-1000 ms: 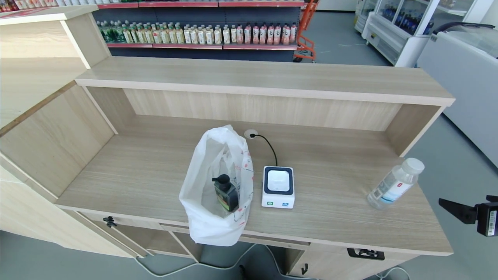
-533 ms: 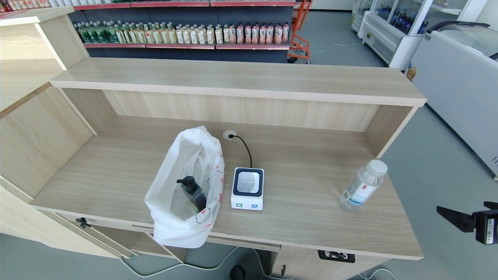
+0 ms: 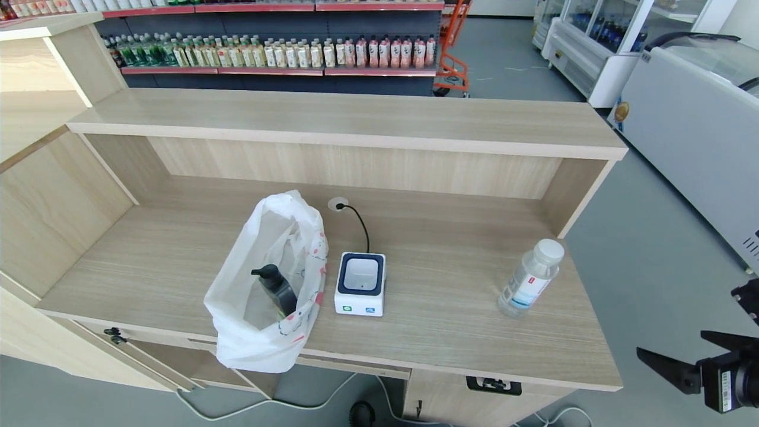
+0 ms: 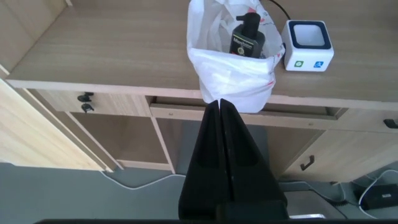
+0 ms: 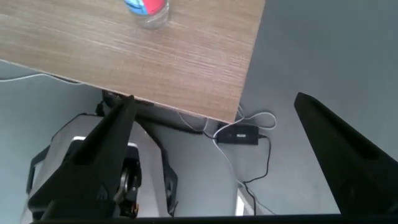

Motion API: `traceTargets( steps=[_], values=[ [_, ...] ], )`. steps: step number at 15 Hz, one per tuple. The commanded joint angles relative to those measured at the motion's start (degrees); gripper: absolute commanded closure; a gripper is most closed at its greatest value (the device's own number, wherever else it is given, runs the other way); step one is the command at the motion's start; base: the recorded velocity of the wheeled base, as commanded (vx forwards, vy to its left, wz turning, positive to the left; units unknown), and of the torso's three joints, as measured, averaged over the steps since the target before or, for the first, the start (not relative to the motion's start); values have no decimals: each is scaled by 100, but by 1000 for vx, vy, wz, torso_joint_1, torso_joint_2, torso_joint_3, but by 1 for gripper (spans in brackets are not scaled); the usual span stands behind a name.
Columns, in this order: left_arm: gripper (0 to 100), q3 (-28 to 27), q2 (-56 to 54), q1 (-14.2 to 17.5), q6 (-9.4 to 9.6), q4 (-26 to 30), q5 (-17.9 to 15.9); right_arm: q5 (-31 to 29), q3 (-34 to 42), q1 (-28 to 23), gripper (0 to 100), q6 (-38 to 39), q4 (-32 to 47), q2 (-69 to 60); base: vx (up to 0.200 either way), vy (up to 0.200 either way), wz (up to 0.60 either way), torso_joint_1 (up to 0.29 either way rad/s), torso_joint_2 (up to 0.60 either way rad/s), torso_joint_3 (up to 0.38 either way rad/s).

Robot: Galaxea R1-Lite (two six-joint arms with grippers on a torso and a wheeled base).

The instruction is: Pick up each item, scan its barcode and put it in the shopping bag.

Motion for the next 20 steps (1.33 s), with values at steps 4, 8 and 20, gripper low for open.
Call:
traceTargets(
  steps=[4,8,20],
  values=[
    [100,1,-2,3,1,0,1,-375,-75,446,0,93,-814,1042,0,0,0,0,0,0],
    [100,1,-2,3,1,0,1,-1060,-5,1061,0,453,-2360,1912,0,0,0,0,0,0],
    [100,1,-2,3,1,0,1,-2001,-163,2151,0,1403,-4900,4118,0,0,0,0,0,0]
  ],
)
